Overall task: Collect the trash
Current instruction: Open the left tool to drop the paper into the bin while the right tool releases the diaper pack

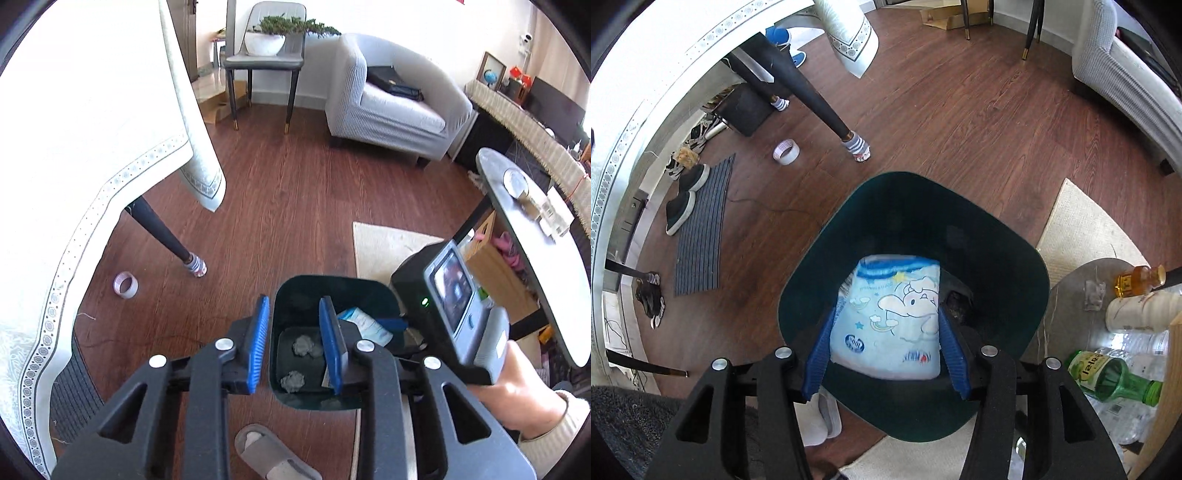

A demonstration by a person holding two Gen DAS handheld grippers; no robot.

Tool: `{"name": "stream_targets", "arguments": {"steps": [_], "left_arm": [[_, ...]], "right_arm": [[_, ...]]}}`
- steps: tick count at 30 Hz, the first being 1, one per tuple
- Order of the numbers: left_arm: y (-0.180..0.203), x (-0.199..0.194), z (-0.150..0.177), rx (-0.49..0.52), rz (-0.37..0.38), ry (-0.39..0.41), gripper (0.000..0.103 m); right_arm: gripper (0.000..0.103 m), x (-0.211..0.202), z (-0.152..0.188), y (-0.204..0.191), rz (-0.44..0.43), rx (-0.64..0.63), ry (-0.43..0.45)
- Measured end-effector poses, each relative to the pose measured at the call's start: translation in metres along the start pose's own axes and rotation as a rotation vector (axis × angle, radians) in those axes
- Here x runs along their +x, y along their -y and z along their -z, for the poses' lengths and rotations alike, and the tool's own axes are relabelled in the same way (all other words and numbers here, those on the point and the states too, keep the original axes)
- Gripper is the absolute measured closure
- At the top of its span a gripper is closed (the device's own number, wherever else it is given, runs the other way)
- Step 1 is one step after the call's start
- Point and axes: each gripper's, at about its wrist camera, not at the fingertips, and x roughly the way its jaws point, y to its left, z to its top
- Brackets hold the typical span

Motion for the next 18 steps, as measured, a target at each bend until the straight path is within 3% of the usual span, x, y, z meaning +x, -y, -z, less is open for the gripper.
{"name": "stream_targets", "arguments": {"steps": [8,18], "left_arm": [[0.012,-0.017,-0.009,-0.018,0.036,0.094,0.074],[0.025,-0.035,-0.02,-0.084,0.147,0.177,0.075]], "right_arm": [[0.042,-0.014,0.008,-0.005,0.004,-0.045,0.045],[0.042,-0.076,0.007,0.005,-0.021,-0.04,0.191]]}}
